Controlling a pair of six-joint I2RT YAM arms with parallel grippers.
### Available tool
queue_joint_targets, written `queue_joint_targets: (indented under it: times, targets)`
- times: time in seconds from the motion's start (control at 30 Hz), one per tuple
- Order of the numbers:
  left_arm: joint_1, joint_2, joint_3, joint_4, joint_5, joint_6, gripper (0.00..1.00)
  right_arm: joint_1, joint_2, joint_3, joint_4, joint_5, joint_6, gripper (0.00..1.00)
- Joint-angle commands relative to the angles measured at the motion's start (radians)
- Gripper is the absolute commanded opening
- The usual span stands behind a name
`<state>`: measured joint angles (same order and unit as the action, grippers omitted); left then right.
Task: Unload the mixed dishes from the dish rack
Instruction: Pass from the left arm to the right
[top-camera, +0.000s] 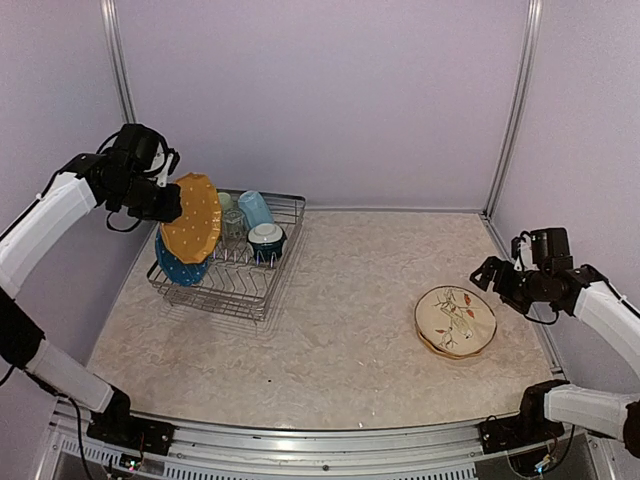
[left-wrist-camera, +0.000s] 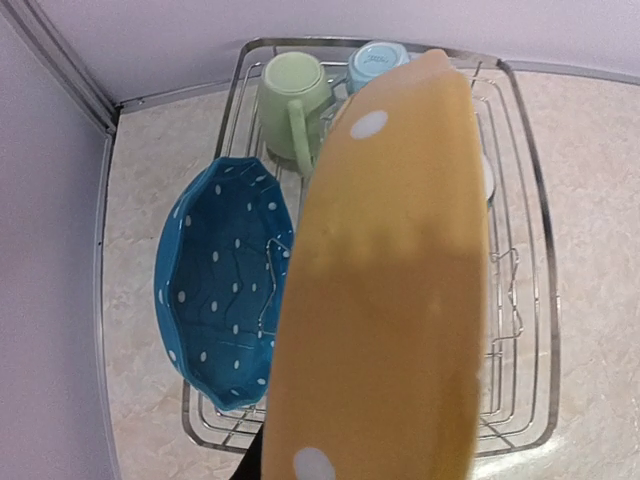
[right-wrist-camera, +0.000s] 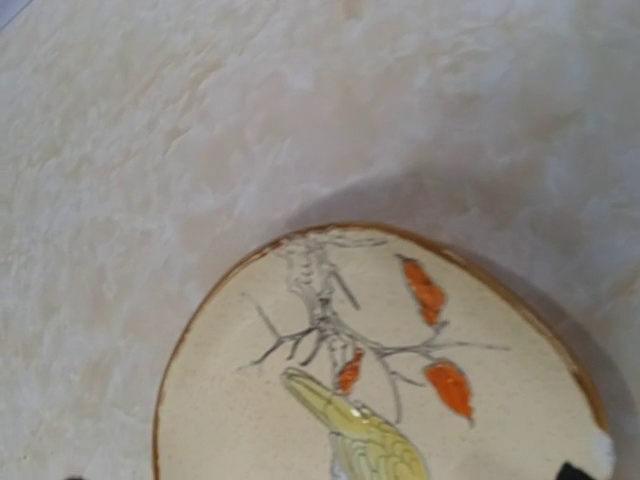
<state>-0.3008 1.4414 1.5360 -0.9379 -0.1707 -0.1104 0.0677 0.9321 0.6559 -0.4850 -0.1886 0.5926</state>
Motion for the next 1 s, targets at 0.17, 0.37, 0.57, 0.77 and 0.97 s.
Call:
queue_joint_targets:
  times: [0.17,0.37,0.57,0.77,0.97]
  targets:
    - [0.032,-0.165,-0.109,0.312,0.417,-0.089,0.00,0.166,0.025,0.056,0.078,0.058,0.003,1.00]
    - [0.066,-0.096,-0.126,0.381,0.749,-0.201,0.00,0.380,0.111,0.091,0.190,0.139,0.057,1.00]
    - [0.023,-0.002,-0.144,0.442,0.919,-0.286,0.00,0.514,0.239,0.081,0.497,-0.006,0.145,1.00]
    - [-0.076,0.067,-0.159,0.459,0.926,-0.308,0.00,0.647,0.402,0.128,0.777,-0.051,0.231,1.00]
    - [-0.180,0.137,-0.152,0.459,0.962,-0.318,0.00,0.709,0.543,0.212,0.877,-0.075,0.270,0.98]
